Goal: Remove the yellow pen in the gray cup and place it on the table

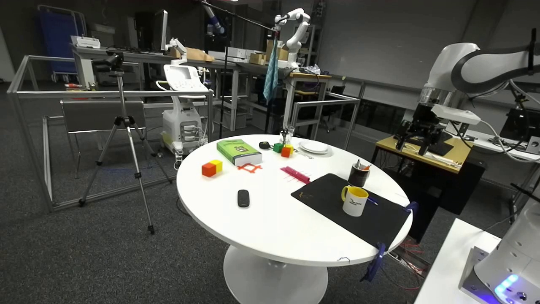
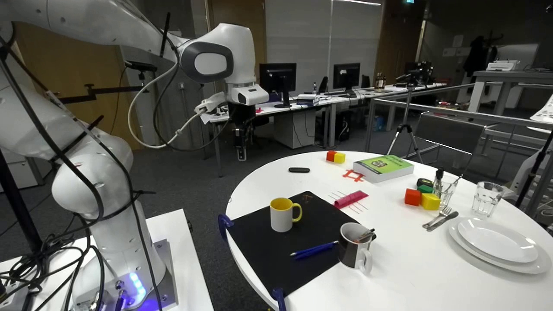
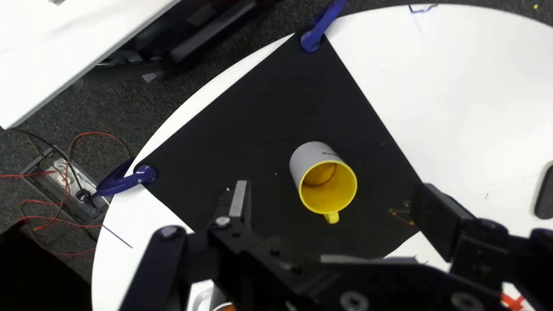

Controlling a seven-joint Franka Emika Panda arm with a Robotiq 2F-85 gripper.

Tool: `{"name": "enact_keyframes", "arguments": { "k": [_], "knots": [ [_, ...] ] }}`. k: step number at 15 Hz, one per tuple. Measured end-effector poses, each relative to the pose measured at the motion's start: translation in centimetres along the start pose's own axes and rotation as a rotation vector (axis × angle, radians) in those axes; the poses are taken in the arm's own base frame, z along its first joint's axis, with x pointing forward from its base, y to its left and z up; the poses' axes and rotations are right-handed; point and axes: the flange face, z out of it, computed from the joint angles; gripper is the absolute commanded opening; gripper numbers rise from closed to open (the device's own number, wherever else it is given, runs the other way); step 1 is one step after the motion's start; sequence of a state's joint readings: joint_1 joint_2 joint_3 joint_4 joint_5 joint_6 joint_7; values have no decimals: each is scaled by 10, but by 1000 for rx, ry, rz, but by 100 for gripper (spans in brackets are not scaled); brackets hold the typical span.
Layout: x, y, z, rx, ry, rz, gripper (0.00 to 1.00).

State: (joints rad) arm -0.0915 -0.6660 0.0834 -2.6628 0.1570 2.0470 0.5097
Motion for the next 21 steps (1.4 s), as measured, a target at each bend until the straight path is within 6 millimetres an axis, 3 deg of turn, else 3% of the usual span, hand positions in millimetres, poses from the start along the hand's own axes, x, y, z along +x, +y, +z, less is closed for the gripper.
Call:
{"name": "enact_keyframes", "arguments": {
  "k": [4, 10, 21],
  "knots": [
    [41, 46, 0, 13, 59, 48, 100],
    [99, 104, 16, 5, 129, 6, 100],
    [96, 95, 31, -13, 103, 49, 100]
  ]
}}
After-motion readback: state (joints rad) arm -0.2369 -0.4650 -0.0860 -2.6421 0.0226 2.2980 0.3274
